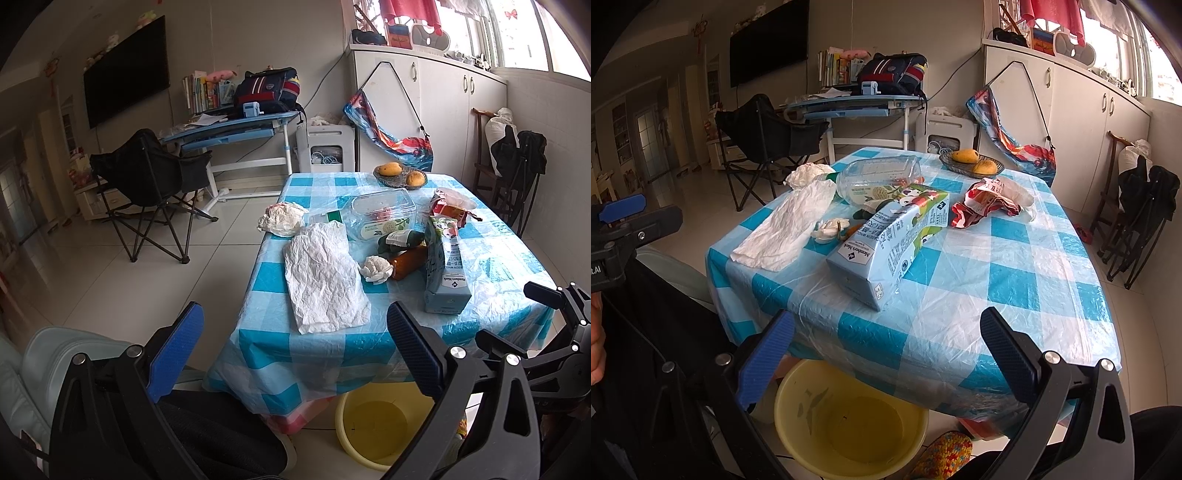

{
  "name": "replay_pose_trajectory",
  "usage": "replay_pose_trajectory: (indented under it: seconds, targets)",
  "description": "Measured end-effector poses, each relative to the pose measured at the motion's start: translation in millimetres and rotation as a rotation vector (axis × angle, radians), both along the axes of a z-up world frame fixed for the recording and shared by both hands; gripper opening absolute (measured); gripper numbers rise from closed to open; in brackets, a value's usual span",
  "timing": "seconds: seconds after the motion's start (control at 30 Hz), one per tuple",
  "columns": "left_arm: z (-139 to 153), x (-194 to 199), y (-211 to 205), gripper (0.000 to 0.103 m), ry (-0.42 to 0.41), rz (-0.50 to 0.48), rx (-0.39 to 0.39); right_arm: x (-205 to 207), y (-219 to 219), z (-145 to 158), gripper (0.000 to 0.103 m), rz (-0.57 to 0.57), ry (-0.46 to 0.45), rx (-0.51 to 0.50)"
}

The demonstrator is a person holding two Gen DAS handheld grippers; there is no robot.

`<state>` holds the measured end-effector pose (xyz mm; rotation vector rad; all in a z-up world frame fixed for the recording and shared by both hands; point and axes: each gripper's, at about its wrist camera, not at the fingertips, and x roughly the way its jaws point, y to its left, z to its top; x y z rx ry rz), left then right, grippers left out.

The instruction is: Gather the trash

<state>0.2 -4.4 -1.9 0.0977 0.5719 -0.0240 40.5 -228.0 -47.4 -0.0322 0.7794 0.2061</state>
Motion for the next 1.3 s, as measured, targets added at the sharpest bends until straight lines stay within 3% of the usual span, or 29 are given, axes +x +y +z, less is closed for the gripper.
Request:
replay_pose_trajectory:
  seconds: [0.37, 0.53, 0.93, 1.07, 1.23, 1.3]
  targets:
    - [0, 0, -1, 0.096, -0.001, -0.001, 0.000, 0, 1, -1, 0.097, 0.002, -0.002, 0.000]
    - [-5, 3, 1, 0.096, 0.010, 0.006, -0.020, 7, -4, -2, 0.097, -0.023, 0.015, 0.046]
    - [-7, 27, 37, 0.096, 0.070, 0.080, -0.220, 44, -14, -2, 0.097, -0.069, 0.058, 0.155]
    - [-14, 48, 26, 0.096, 0.206, 0.086, -0.167, 68, -14, -7, 0.097, -0.094, 0.081, 0.206]
    - [-27, 80, 15, 0.096, 0.246, 0.108, -0.112, 95, -3, -18, 0.096, -0.090, 0.128, 0.211]
    - [-36, 94, 8, 0.096, 0.273, 0.105, -0.090, 102, -3, -25, 0.088, -0.093, 0.164, 0.214]
